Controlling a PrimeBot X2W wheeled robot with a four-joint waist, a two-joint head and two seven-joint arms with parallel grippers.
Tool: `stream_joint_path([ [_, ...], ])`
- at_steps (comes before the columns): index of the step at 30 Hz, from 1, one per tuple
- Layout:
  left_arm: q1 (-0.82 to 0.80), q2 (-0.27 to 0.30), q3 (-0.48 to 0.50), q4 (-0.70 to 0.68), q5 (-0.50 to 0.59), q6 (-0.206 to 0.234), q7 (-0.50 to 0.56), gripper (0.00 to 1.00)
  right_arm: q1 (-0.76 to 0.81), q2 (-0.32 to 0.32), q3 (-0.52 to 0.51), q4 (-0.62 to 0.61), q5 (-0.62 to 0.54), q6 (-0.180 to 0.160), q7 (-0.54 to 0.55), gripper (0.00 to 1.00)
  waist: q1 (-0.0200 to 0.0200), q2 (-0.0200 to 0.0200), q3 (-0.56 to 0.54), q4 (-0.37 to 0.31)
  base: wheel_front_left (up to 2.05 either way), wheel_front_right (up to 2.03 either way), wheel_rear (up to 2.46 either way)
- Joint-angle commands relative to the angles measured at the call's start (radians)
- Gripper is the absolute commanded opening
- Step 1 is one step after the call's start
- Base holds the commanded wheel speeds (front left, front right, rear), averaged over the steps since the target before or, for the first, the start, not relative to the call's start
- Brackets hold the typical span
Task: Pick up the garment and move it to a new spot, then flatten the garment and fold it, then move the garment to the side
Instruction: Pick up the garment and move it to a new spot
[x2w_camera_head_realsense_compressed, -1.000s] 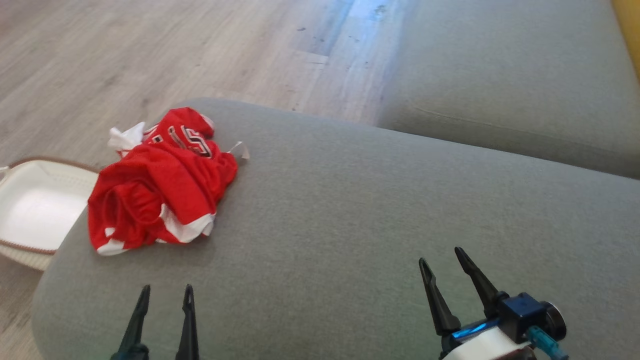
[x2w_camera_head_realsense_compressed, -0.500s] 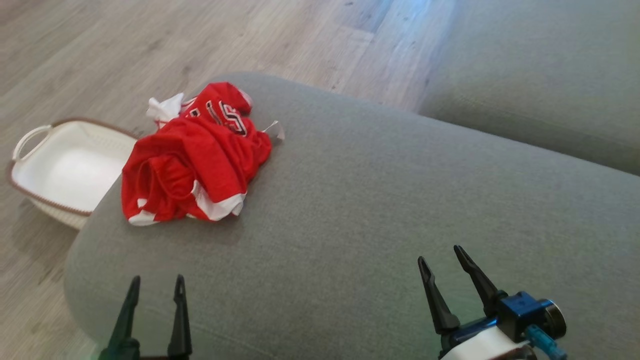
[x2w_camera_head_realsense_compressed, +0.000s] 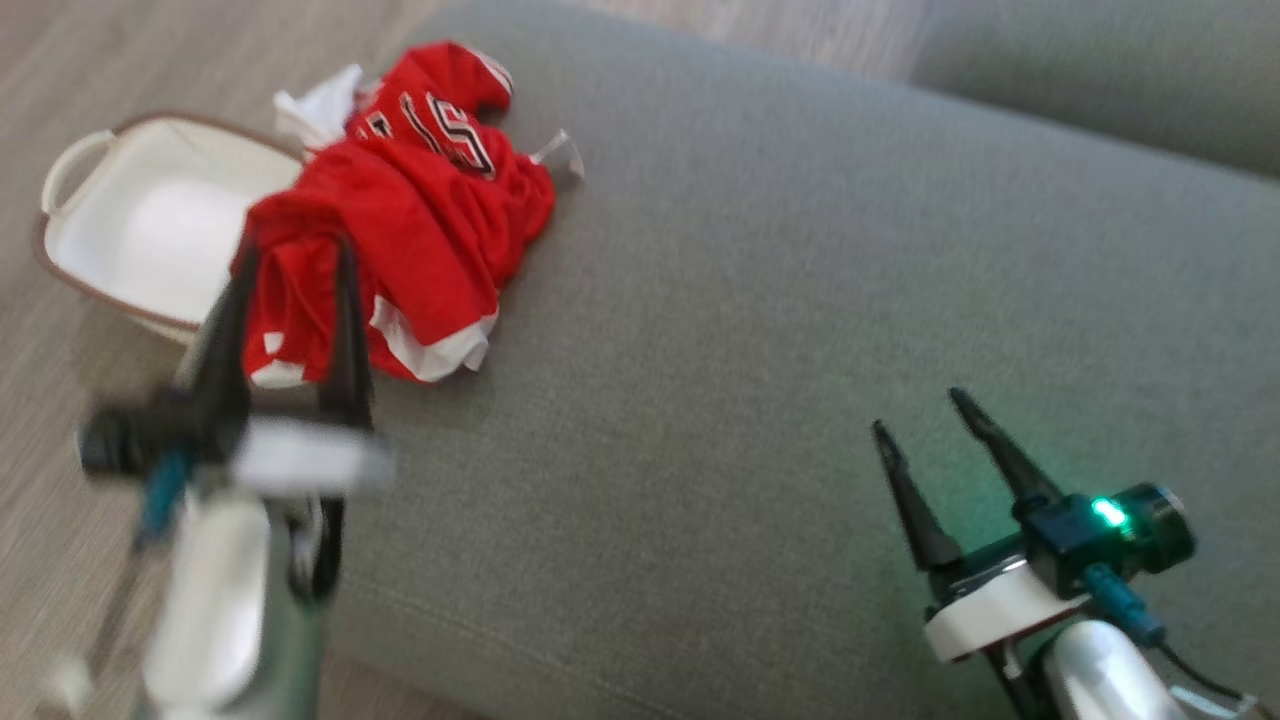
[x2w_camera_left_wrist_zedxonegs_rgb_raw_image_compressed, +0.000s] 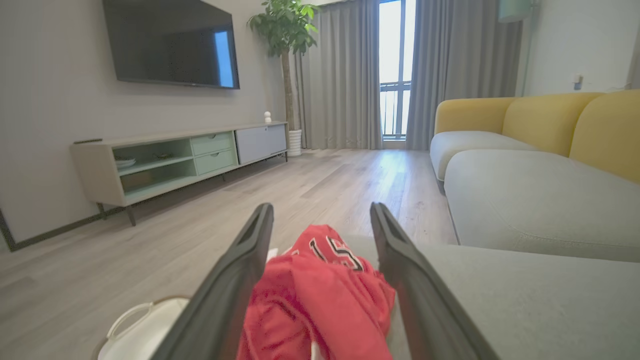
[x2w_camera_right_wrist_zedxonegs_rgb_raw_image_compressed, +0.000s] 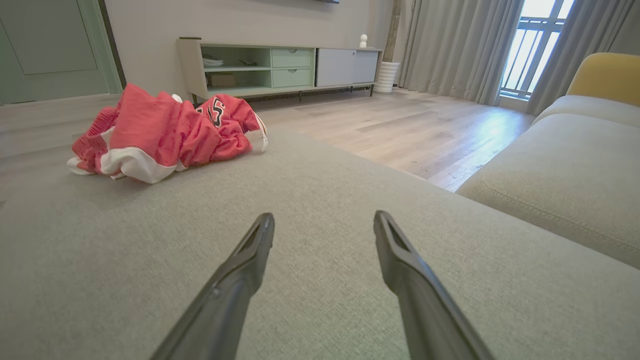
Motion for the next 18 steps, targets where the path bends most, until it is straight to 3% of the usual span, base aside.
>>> stream_joint_path([
  [1, -0.103, 0.037, 0.037, -0.008, -0.012, -0.005, 0.026, 1.00, -0.030, -0.022, 0.018, -0.034, -0.007, -0.001, -0.011, 1.00, -0.0003, 0.0000, 0.078, -0.007, 0.00, 0.00, 0.00],
  [9, -0.455, 0.137, 0.032, 0.297, -0.056, -0.035, 0.279, 1.00, -0.080, -0.103, 0.020, -0.050, -0.009, -0.001, -0.011, 1.00, -0.0003, 0.0000, 0.176, -0.015, 0.00, 0.00, 0.00],
  [18, -0.639, 0.151, 0.039, 0.655, -0.188, -0.049, 0.464, 1.00, -0.120, -0.151, 0.021, -0.070, -0.006, -0.001, -0.011, 1.00, -0.0003, 0.0000, 0.238, -0.033, 0.00, 0.00, 0.00],
])
